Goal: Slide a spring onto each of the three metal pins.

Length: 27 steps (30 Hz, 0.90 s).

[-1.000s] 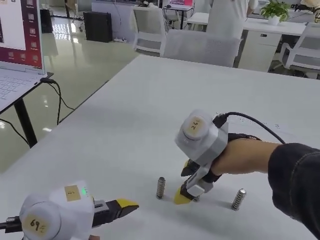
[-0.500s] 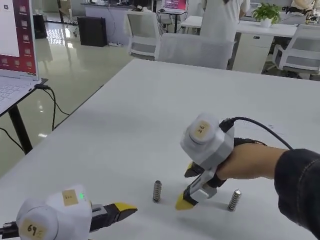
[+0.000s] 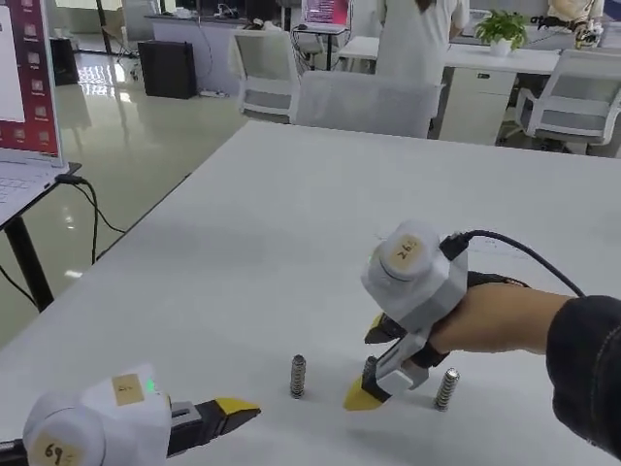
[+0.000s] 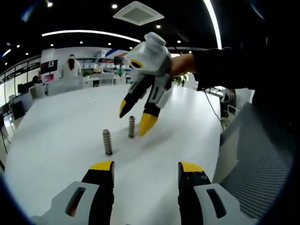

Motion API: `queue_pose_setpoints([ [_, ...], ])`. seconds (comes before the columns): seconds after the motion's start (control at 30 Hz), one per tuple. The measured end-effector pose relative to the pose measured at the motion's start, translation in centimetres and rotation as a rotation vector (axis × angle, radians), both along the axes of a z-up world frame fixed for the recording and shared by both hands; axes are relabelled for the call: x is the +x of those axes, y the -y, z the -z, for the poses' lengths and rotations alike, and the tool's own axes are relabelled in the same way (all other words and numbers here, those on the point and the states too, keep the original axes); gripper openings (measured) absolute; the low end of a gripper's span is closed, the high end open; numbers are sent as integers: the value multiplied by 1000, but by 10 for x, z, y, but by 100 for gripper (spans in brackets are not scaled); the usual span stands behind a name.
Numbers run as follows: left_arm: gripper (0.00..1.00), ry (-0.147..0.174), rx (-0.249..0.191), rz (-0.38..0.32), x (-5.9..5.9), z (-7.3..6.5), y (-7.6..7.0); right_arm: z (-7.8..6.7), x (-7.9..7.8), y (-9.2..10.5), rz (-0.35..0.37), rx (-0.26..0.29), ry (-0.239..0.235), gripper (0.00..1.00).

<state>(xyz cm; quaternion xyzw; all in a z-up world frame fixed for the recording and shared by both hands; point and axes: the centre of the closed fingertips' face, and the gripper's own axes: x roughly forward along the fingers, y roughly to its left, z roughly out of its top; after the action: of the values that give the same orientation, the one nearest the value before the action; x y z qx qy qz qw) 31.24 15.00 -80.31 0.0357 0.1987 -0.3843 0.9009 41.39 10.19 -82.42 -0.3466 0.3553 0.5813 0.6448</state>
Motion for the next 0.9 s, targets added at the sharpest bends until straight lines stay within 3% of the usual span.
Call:
queue_pose_setpoints([
  [0.9, 50, 2, 8, 19, 6, -1, 5, -11, 19, 55, 168, 75, 13, 56],
])
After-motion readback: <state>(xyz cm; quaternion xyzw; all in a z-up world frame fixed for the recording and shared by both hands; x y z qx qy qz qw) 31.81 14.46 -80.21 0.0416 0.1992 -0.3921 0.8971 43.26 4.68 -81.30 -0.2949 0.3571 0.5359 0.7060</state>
